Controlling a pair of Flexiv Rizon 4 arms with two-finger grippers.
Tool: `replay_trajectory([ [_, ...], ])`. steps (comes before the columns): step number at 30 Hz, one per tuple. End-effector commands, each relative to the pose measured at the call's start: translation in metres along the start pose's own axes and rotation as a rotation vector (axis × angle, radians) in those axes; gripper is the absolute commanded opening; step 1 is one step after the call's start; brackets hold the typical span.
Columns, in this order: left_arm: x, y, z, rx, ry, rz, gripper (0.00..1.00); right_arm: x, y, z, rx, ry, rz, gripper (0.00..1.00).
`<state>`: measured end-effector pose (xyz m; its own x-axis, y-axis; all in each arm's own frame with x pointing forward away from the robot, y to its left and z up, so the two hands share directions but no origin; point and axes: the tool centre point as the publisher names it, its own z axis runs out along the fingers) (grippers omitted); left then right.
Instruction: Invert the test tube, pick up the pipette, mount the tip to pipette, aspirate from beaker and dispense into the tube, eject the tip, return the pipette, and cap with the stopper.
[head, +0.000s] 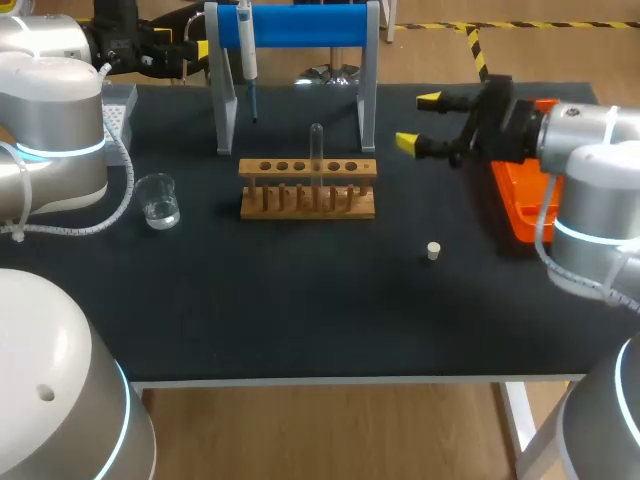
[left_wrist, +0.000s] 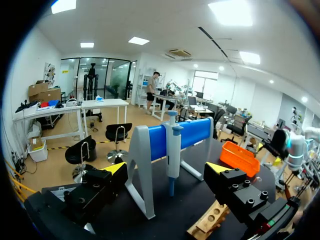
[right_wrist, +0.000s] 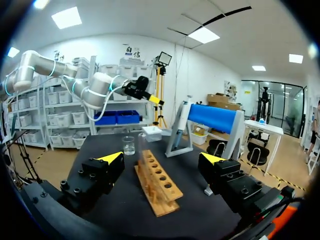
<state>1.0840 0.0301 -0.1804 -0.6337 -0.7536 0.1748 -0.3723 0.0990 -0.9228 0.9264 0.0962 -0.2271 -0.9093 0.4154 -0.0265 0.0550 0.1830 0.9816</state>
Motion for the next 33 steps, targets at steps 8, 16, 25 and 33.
replay_trajectory([
  [8, 0.0, 0.001, 0.0, 0.003, 0.0, 0.0, 1.0, 0.03, -0.022, 0.007, 0.001, 0.048, -0.025, 1.0],
  [16, 0.0, 0.001, 0.0, 0.003, 0.0, 0.0, 1.0, 0.034, -0.025, 0.007, 0.006, 0.058, -0.034, 1.0],
  [25, 0.037, 0.004, -0.012, 0.055, 0.016, 0.062, 1.0, 0.034, -0.025, 0.007, 0.006, 0.058, -0.034, 1.0],
  [33, 0.117, 0.032, -0.035, 0.131, 0.044, 0.168, 1.0, 0.034, -0.025, 0.007, 0.006, 0.058, -0.034, 1.0],
])
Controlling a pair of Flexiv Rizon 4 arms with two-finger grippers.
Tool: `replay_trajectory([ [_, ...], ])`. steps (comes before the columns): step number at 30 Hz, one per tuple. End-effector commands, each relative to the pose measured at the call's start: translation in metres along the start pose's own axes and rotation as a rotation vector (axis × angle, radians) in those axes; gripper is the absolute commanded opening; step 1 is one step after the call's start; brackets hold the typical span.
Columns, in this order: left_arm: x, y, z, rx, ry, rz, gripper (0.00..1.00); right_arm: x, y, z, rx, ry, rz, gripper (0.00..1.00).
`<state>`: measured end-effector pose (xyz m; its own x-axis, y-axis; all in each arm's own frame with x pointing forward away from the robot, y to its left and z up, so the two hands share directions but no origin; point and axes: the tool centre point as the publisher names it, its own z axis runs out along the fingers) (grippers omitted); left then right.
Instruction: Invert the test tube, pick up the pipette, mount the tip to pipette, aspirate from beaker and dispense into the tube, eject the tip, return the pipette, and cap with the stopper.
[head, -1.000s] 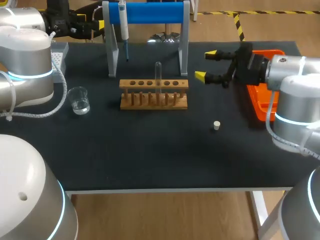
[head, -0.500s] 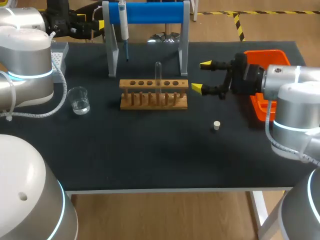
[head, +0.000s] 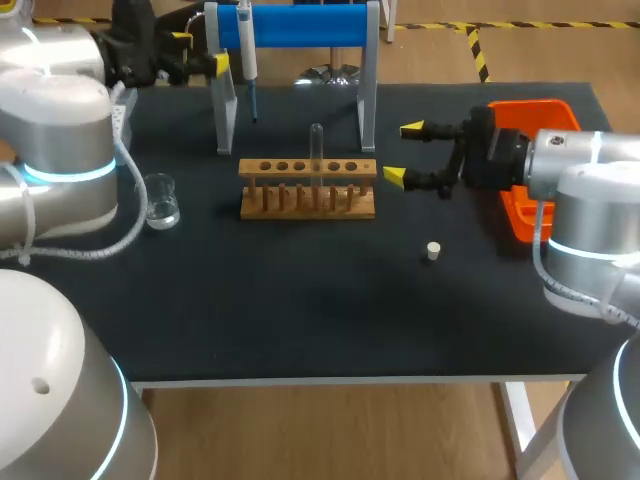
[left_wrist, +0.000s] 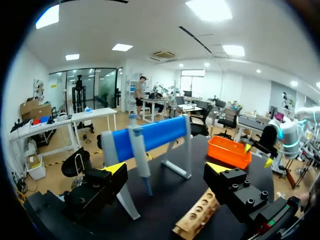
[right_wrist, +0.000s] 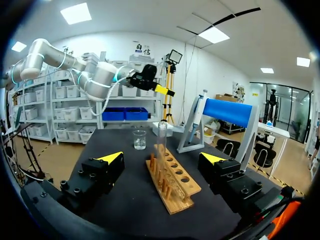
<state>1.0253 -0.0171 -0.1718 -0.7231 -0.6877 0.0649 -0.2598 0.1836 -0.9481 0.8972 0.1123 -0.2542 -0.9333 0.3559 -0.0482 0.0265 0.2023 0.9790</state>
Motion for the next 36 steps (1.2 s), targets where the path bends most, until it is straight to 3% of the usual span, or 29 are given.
replay_trajectory([
  [1, 0.055, 0.018, -0.022, 0.109, -0.03, 0.045, 1.0, 0.001, 0.0, -0.001, -0.001, -0.001, 0.0, 1.0],
  [7, 0.094, 0.04, -0.025, 0.127, 0.009, 0.083, 1.0, 0.001, 0.0, -0.001, -0.001, -0.001, 0.0, 1.0],
  [13, 0.115, 0.058, -0.026, 0.11, 0.042, 0.103, 1.0, 0.001, 0.0, -0.001, -0.001, -0.001, 0.0, 1.0],
  [28, 0.136, 0.085, -0.027, 0.023, 0.079, 0.116, 1.0, 0.001, 0.0, -0.001, -0.001, -0.001, 0.0, 1.0],
  [36, 0.138, 0.09, -0.027, 0.009, 0.1, 0.103, 1.0, 0.001, 0.0, -0.001, -0.001, -0.001, 0.0, 1.0],
])
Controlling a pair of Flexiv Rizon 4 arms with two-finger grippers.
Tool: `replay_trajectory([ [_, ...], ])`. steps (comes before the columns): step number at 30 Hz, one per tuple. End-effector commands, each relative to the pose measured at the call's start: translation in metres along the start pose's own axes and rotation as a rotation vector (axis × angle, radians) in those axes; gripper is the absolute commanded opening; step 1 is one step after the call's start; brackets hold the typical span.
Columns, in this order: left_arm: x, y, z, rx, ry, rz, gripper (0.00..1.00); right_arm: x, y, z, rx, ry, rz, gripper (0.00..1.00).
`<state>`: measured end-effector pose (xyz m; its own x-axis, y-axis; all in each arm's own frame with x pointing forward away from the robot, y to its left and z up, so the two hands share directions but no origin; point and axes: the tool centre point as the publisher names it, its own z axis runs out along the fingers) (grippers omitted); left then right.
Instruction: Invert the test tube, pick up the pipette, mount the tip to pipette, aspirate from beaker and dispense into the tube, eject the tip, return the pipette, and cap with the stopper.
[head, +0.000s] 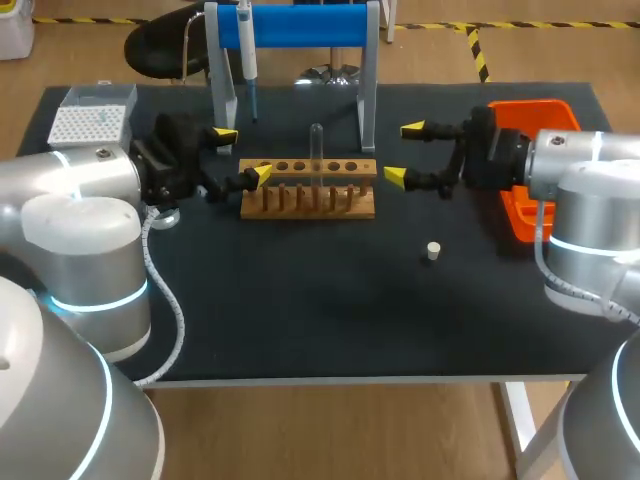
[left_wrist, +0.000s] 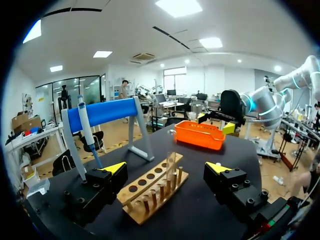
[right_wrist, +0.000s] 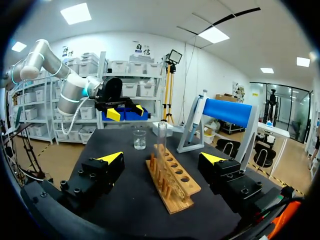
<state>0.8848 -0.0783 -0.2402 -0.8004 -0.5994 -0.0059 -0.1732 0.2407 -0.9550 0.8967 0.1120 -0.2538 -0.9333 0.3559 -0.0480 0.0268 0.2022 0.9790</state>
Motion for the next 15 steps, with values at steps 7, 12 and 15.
replay_trajectory([
  [7, -0.0018, -0.0004, -0.0006, -0.009, 0.013, -0.003, 1.0, 0.0002, -0.0004, -0.0001, -0.001, -0.001, 0.0, 1.0],
  [12, -0.0018, -0.0004, -0.0006, -0.009, 0.013, -0.003, 1.0, 0.0002, -0.0004, -0.0001, -0.001, -0.001, 0.0, 1.0],
  [15, -0.0018, -0.0004, -0.0006, -0.009, 0.013, -0.003, 1.0, 0.0002, -0.0004, -0.0001, -0.001, -0.001, 0.0, 1.0],
])
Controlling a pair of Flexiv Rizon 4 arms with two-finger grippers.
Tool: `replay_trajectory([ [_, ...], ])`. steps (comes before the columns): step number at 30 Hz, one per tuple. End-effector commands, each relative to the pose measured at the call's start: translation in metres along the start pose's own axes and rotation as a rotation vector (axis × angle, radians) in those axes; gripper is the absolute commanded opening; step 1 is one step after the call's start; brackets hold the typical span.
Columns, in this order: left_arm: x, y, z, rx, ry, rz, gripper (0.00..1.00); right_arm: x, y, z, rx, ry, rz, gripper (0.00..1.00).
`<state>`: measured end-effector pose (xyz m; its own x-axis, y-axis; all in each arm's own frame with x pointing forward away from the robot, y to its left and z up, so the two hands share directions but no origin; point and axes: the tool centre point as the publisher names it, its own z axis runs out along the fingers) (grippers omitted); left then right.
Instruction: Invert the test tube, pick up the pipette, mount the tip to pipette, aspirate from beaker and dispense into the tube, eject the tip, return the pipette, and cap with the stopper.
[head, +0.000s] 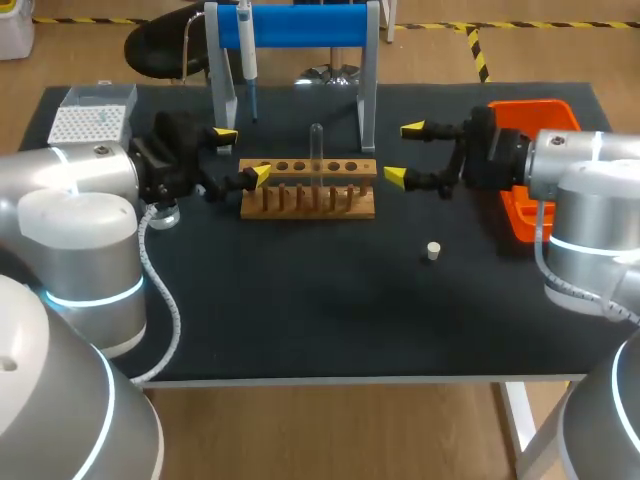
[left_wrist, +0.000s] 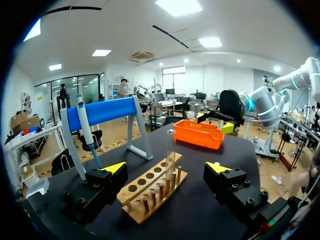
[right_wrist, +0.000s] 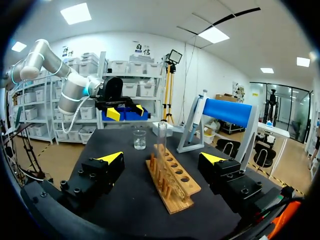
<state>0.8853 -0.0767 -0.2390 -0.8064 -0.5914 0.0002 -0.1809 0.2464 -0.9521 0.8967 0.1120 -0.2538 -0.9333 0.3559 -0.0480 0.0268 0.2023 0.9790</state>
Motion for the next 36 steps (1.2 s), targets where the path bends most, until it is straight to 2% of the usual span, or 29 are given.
replay_trajectory([
  [1, 0.0, 0.0, 0.001, 0.0, 0.001, 0.0, 1.0, 0.0, 0.0, 0.0, -0.001, -0.001, 0.0, 1.0],
  [6, 0.0, 0.0, 0.001, 0.0, 0.001, 0.0, 1.0, -0.003, -0.001, 0.004, -0.004, 0.012, 0.002, 1.0],
  [17, 0.0, 0.0, 0.001, 0.0, 0.001, 0.0, 1.0, -0.028, 0.007, 0.046, -0.075, 0.222, -0.047, 1.0],
  [25, 0.0, 0.0, 0.001, 0.0, 0.001, 0.0, 1.0, -0.027, 0.013, 0.073, -0.137, 0.399, -0.051, 1.0],
  [36, 0.0, 0.0, 0.001, 0.0, 0.001, 0.0, 1.0, -0.025, 0.007, 0.096, -0.15, 0.523, -0.043, 1.0],
])
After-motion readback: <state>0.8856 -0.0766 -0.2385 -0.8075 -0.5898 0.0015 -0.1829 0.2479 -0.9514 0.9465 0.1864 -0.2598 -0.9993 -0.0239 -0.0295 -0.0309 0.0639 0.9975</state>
